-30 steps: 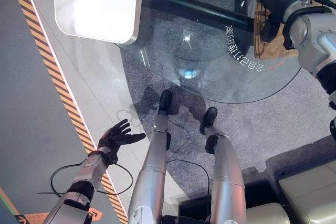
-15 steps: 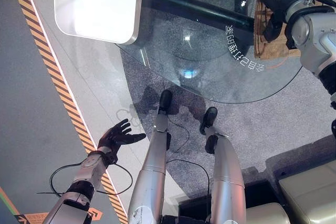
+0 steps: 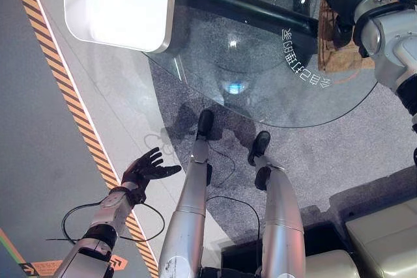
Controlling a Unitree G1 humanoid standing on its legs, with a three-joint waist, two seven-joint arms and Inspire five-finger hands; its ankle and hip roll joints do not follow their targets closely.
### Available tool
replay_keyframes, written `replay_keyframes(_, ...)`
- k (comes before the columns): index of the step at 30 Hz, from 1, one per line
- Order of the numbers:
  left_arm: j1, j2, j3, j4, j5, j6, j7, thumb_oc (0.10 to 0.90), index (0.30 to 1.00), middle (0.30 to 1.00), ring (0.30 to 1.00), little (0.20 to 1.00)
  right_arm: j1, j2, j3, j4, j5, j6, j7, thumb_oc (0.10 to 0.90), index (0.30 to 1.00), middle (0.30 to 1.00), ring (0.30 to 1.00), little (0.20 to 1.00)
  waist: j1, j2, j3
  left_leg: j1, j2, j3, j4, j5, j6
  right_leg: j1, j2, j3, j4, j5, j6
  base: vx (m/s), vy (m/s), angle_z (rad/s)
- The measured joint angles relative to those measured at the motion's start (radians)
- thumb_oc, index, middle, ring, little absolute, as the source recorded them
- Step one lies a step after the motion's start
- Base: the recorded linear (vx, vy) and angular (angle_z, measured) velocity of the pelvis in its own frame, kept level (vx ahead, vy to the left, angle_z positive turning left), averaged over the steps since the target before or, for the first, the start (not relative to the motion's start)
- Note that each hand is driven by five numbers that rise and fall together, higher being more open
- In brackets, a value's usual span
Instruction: Wipe the table with a cloth and put it in the basket.
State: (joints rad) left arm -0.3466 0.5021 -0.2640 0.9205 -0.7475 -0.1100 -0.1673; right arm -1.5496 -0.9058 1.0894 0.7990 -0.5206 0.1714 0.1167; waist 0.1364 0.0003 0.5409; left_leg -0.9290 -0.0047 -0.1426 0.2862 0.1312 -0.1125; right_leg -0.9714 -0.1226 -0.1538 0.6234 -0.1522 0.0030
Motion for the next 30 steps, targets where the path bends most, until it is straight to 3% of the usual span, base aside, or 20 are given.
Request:
replay_keyframes(16, 0.0, 0.02, -0.002, -0.021, -0.001, 0.0, -0.016, 0.8, 0.9, 0.9, 0.9, 0.9, -0.036, -0.001, 0.0, 0.01, 0.006, 0.038, 0.031, 0.8, 0.9, 0.9, 0.9, 0.9, 0.014, 0.009, -0.002, -0.001, 0.002, -0.006, -0.024, 0.013, -0.007, -0.013, 0.0, -0.004, 0.003, -0.006, -0.004, 0.0, -0.001, 0.01)
replay_keyframes(30, 0.001, 0.02, -0.004, -0.036, -0.001, 0.001, -0.018, 0.8, 0.9, 0.9, 0.9, 0.9, -0.051, -0.003, 0.0, 0.037, 0.013, 0.022, 0.056, 0.8, 0.9, 0.9, 0.9, 0.9, 0.023, 0.009, -0.002, -0.001, 0.001, -0.006, -0.024, 0.013, -0.008, -0.016, -0.001, -0.004, 0.004, -0.007, -0.005, 0.0, 0.0, 0.0)
